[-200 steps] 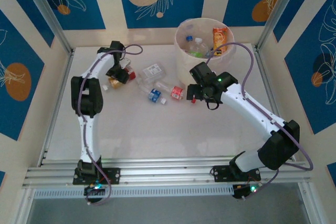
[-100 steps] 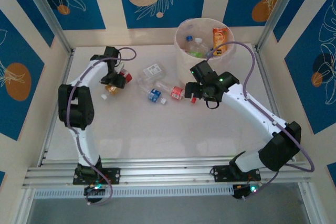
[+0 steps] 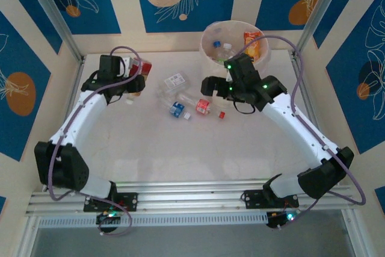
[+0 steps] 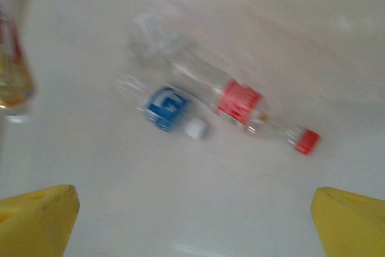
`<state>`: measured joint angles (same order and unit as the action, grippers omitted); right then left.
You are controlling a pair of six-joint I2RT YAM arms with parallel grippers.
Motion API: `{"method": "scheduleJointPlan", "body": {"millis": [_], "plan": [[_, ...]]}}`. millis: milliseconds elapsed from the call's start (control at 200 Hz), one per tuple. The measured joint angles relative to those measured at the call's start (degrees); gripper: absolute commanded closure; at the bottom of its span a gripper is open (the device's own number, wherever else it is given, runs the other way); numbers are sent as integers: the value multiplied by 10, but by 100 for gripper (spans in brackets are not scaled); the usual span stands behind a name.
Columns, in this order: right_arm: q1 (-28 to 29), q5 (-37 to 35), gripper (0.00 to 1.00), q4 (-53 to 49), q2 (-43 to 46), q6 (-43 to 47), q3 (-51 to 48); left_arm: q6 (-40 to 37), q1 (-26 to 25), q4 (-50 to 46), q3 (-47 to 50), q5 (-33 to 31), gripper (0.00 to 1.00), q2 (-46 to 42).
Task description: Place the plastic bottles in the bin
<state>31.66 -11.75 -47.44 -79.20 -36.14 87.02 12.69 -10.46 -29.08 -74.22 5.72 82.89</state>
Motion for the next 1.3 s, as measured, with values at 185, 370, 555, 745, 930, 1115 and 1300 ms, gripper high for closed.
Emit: {"method": "scheduleJointPlan", "body": {"millis": [185, 370, 555, 745, 930, 1115, 1300], "plan": [[-26, 90, 1, 28, -19, 9, 87, 25, -60, 67, 11, 34, 56, -34], [-30, 153, 1, 38, -47, 28, 162, 36, -128, 134, 6, 50, 56, -44], [-26, 189, 1, 43, -73, 45, 205, 40, -168, 171, -19, 66, 57, -39], [-14, 187, 1, 39, -111, 63, 252, 42, -192, 198, -35, 83, 57, -25], [-4, 168, 0, 17, -155, 80, 305, 42, -202, 201, -35, 93, 57, -21], [7, 146, 4, -6, -195, 94, 351, 39, -210, 201, -47, 98, 57, -17], [10, 127, 15, -20, -214, 103, 363, 39, -214, 200, -51, 105, 57, -17]]}}
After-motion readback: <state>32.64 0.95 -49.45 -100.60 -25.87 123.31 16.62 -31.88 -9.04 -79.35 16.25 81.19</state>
